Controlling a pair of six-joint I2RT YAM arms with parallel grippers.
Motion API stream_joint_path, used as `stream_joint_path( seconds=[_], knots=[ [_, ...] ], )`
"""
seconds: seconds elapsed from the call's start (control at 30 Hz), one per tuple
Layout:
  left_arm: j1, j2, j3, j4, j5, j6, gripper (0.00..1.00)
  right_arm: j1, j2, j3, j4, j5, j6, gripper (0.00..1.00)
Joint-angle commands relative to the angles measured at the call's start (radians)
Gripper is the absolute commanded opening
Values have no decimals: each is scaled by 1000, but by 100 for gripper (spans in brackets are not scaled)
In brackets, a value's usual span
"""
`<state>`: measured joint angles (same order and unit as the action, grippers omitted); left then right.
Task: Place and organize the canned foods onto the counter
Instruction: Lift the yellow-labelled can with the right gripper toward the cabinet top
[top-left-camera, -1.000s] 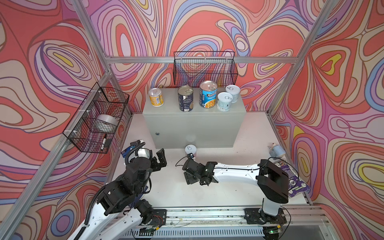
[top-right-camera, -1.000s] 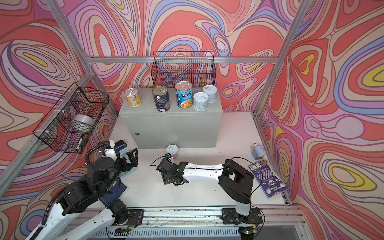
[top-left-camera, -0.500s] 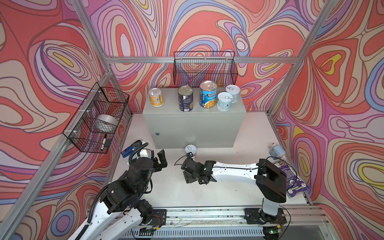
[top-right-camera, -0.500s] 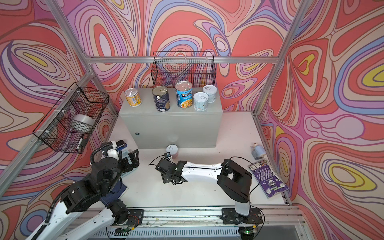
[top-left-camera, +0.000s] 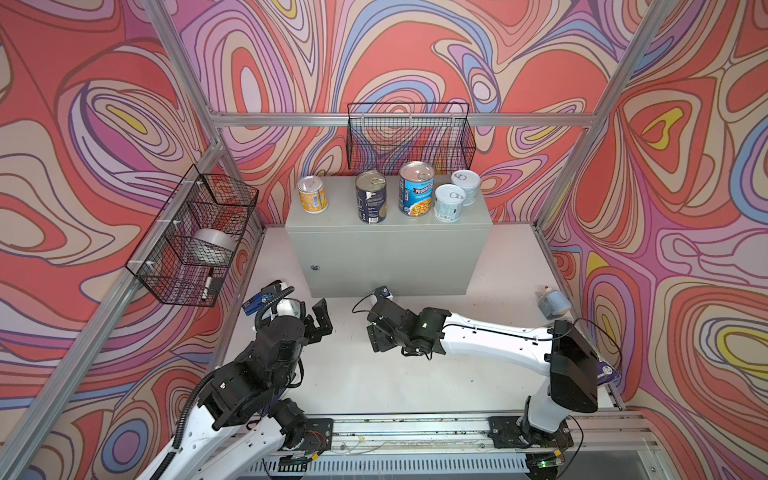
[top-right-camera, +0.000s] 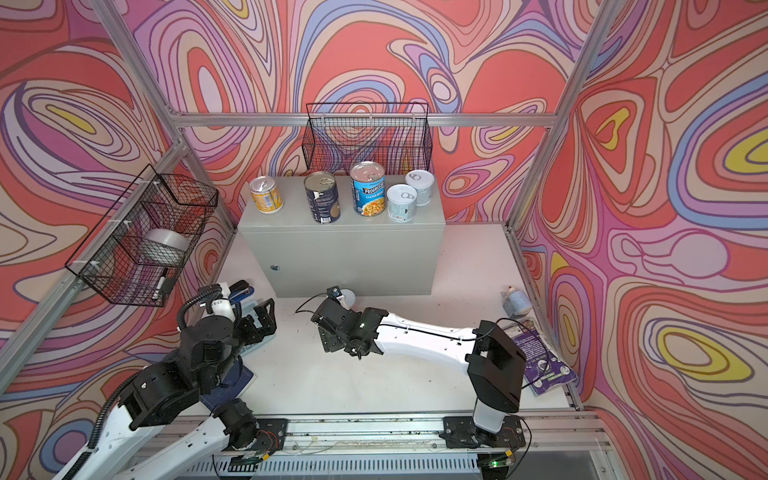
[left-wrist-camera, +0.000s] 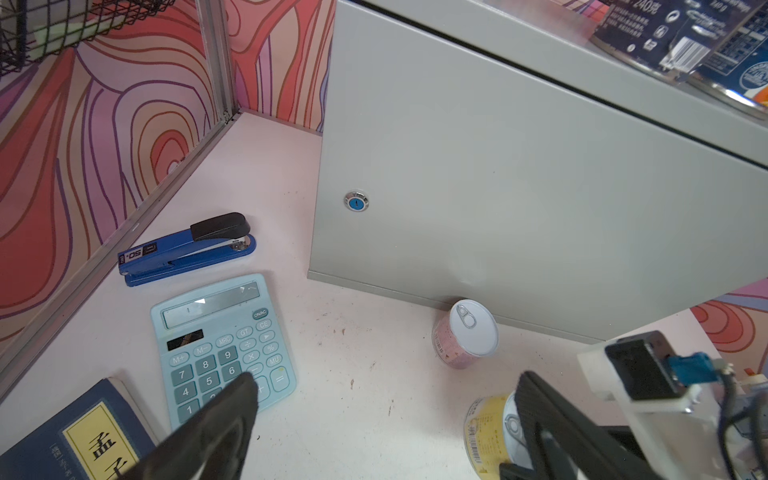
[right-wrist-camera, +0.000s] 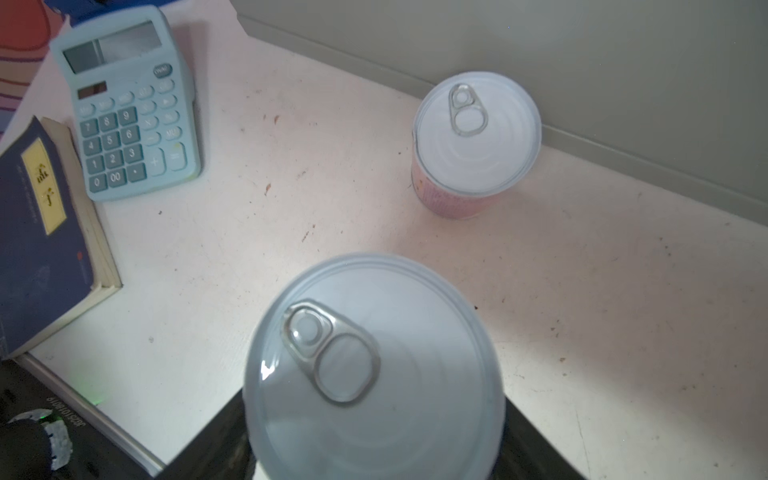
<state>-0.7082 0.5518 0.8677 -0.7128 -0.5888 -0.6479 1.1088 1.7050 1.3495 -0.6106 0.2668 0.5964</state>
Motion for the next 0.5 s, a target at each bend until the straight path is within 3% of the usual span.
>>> stream_joint_path(
  seconds=[0.0,0.47],
  knots=[
    [-2,-13,10,-31,-25,-10,100,-12,-49,55,-8,39,-39,57],
    [-2,-35,5,-59,-31,-27,100,-44,-99,203,-41,54,-130,56]
  ],
)
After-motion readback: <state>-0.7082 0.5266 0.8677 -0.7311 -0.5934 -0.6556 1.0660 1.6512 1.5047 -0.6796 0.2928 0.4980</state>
